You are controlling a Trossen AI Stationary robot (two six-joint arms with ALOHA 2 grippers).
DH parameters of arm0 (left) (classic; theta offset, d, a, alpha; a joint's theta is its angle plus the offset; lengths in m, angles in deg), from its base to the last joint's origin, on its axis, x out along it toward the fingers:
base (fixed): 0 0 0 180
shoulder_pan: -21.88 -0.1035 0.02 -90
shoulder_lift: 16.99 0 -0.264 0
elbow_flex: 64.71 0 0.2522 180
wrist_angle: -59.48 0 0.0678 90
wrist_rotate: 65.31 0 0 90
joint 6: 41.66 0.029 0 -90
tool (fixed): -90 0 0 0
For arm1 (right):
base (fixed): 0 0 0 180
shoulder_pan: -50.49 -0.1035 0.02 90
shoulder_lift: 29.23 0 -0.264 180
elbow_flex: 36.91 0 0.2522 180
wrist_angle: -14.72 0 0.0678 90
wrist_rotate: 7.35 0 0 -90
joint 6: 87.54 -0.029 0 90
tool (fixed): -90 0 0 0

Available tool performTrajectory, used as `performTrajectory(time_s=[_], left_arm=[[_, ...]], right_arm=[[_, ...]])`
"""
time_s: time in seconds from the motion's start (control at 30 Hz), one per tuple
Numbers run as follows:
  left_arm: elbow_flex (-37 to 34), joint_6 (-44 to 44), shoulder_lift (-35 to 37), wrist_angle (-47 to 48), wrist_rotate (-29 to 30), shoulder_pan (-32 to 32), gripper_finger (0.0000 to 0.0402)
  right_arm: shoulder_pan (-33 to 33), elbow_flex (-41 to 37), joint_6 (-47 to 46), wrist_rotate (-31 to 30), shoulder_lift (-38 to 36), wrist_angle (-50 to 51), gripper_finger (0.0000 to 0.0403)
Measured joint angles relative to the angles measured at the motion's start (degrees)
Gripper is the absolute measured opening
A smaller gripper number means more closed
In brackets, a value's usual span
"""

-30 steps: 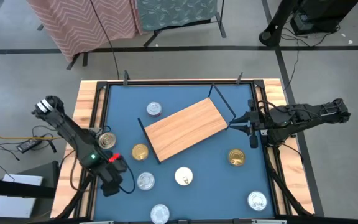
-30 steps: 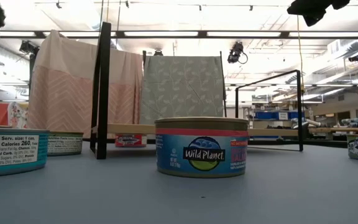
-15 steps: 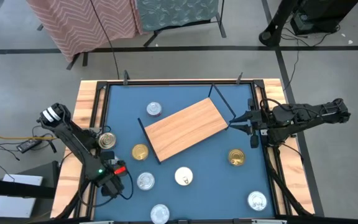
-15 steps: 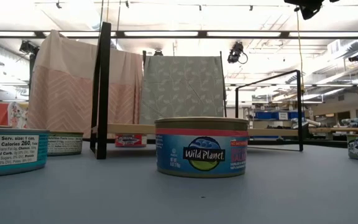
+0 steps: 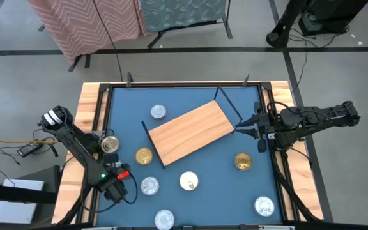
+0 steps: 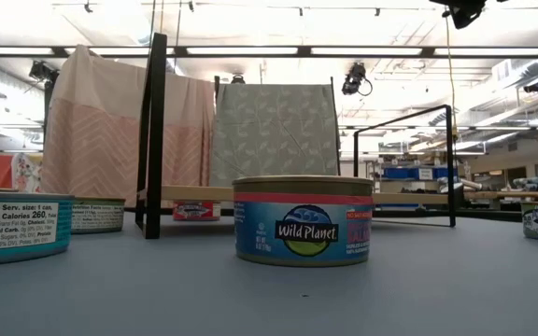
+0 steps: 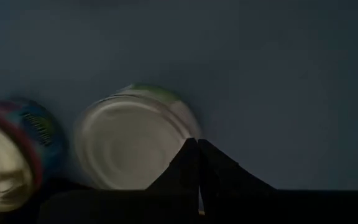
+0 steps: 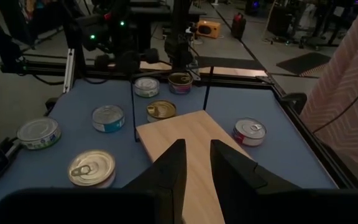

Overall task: Stack canned seafood by type on shelf
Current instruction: Put the green tuna can on the shelf

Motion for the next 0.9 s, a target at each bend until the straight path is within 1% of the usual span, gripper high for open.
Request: performTrajectory(time_s=[0.1, 0.53, 0.7, 0.9], left_arm=[[0.0, -0.61, 0.01, 1.6, 0.83, -0.01, 0.0001], [-0.02, -3.43, 0.01, 0.09, 3.99, 0.01, 0.0001], [-2.01, -5.12, -0.01, -1.42, 4.3, 0.12, 0.0], [-4.55, -4.95, 0.3, -3.62, 3.81, 0.21, 0.0]], right_arm=[[0.0, 0.0, 0.13, 0.08, 0.01, 0.02, 0.0087], [0.02, 0.0, 0.02, 1.48, 0.01, 0.04, 0.0087], [0.0, 0.0, 0.0, 3.14, 0.02, 0.06, 0.0087], [0.0, 0.0, -0.02, 3.35, 0.02, 0.07, 0.0087]])
